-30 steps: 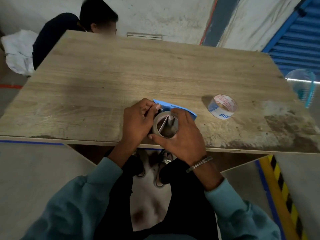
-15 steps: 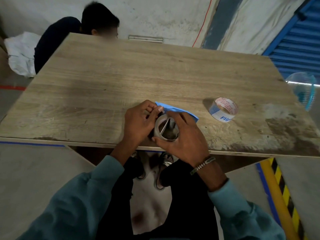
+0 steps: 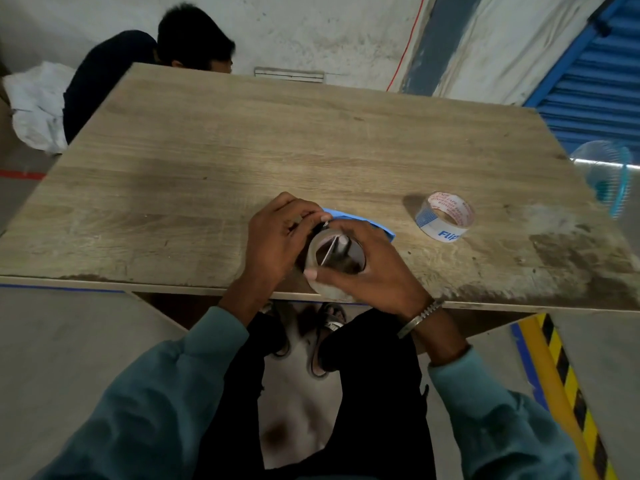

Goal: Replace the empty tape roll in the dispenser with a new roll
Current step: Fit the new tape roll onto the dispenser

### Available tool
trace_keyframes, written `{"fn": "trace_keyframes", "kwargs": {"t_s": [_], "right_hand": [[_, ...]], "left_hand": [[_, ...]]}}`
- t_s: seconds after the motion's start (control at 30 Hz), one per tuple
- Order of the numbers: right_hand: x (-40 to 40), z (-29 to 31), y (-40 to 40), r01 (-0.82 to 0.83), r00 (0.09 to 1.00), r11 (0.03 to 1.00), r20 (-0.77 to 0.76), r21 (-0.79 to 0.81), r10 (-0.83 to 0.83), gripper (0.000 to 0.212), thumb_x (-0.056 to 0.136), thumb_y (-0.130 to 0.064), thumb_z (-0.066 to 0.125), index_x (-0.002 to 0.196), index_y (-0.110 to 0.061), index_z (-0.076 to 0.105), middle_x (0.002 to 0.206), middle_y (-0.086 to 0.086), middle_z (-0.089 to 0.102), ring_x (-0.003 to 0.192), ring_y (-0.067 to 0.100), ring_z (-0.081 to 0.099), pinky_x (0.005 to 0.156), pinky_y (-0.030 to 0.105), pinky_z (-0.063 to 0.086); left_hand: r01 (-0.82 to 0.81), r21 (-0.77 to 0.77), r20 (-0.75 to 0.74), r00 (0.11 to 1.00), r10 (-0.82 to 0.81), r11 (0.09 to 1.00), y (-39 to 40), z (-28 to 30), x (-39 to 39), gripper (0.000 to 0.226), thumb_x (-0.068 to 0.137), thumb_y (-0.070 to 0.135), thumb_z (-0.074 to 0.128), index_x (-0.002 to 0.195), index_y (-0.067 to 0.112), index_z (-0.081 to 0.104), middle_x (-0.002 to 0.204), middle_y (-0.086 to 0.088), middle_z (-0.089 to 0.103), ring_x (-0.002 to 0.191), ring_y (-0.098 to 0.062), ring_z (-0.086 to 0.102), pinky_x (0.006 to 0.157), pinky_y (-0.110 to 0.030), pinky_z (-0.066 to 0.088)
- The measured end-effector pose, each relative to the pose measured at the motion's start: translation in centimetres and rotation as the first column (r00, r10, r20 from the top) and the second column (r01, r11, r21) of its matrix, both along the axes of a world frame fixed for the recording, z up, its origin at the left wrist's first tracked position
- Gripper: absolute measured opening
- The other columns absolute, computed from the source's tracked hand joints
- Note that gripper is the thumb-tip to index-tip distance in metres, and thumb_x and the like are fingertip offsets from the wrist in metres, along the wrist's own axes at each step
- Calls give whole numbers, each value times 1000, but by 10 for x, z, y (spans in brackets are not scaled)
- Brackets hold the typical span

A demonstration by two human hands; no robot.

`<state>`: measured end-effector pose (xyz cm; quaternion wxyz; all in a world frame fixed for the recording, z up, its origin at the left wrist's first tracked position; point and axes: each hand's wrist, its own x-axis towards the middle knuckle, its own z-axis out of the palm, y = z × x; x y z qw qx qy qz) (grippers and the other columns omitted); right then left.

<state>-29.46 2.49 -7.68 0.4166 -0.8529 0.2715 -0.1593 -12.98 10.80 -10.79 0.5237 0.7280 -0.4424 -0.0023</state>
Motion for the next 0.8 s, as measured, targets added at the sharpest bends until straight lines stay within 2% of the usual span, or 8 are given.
{"fn": "trace_keyframes", "kwargs": {"t_s": [0.07,0.13,0.3,0.4,0.47,0.57,0.67,0.8], "right_hand": [[7,7,-3,76,996,986,34,146,-81,35,81,-58,77,106,-34,74,103,-18,75,103,0,70,98,32,55],[16,4,-7,200,979,976,21,86,-202,29,86,-56,73,98,-30,78,95,-15,78,95,1,73,95,37,58],[29,-3,0,304,949,952,-75,-27,-305,37,80,-59,77,99,-28,70,84,-13,76,83,2,72,83,34,60],[25,-3,8,241,968,970,-72,-3,-241,50,75,-70,77,105,-32,67,98,-16,73,94,1,69,89,35,58],[21,-3,16,176,974,983,-135,-59,-182,74,62,-87,71,116,-38,60,113,-21,64,109,3,61,96,31,54],[13,-5,26,133,951,962,-241,-240,-192,103,49,-92,70,134,-38,48,128,-17,52,127,12,47,106,38,45],[10,-10,30,197,942,937,-208,-289,-263,96,55,-78,70,136,-32,47,126,-12,51,125,17,48,101,46,50],[5,-12,32,274,933,931,-166,-241,-318,96,58,-68,77,139,-28,45,130,-9,52,126,16,49,101,41,50]], "left_hand": [[36,-18,-43,998,-37,999,1,-1,2,6,93,22,77,94,21,83,89,11,75,84,-7,72,80,-35,58],[87,-17,-72,994,-88,996,1,-6,2,11,96,25,74,101,22,83,92,9,79,87,-8,74,82,-41,59],[114,-40,-346,930,-121,993,3,-12,3,32,108,41,51,117,26,77,96,5,79,95,-9,76,86,-39,61],[127,-8,-248,961,-125,992,1,-14,10,33,105,26,62,138,25,64,120,5,67,106,0,66,91,-20,54],[254,38,-257,937,-236,966,-3,-17,15,35,107,24,58,142,27,61,128,9,63,116,1,62,101,-23,51],[356,68,-333,889,-315,932,-5,-15,15,29,112,25,48,134,25,67,129,14,70,120,-4,66,106,-33,53],[288,32,-278,922,-268,957,-2,-13,14,25,112,19,46,118,19,71,115,10,75,111,-8,69,101,-37,54],[265,20,-279,927,-249,964,-2,-14,13,24,111,16,48,112,16,72,108,8,76,106,-9,70,97,-33,54]]}}
